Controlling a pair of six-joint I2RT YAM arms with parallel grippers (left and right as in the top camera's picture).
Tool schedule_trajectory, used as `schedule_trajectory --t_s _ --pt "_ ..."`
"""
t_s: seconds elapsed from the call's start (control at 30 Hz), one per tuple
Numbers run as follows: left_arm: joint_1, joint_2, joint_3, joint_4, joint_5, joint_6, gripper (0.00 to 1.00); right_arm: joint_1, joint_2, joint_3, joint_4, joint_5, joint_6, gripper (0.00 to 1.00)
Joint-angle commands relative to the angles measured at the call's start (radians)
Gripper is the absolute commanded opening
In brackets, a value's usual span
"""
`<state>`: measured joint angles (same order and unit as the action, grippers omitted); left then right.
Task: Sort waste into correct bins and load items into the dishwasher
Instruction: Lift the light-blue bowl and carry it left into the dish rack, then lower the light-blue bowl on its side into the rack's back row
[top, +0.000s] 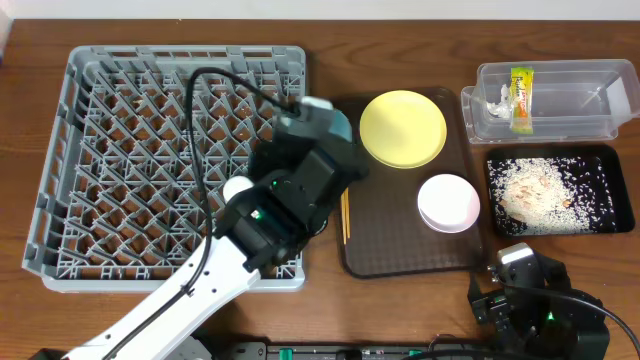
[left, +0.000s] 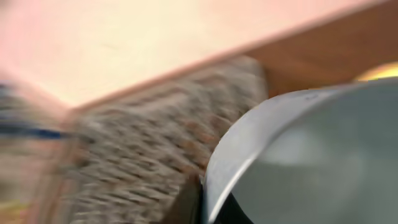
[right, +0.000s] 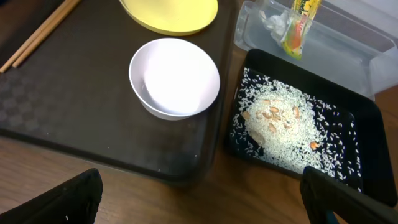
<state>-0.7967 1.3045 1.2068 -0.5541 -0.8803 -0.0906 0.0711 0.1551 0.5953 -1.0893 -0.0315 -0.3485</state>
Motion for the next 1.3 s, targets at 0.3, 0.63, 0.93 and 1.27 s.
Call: schedule_trajectory --t_s 0.3,0.63,0.93,1.27 --pt "0.120 0.210 0.028 0.352 -0.575 0.307 0.06 -0.007 -0.001 -0.003 -0.003 -0.011 -0.008 0.99" --pt "0.284 0.457 0.028 0.647 -0.602 0.533 0.06 -0.007 -0.001 -0.003 -0.003 -0.011 -0.008 0.99" --pt "0.298 0.500 0.028 0.718 -0.428 0.557 0.06 -0.007 -0.001 -0.003 -0.003 -0.011 -0.008 0.99" --pt "0.293 0.577 0.028 0.718 -0.380 0.554 0.06 -0.007 -0.001 -0.003 -0.003 -0.011 -0.008 0.99"
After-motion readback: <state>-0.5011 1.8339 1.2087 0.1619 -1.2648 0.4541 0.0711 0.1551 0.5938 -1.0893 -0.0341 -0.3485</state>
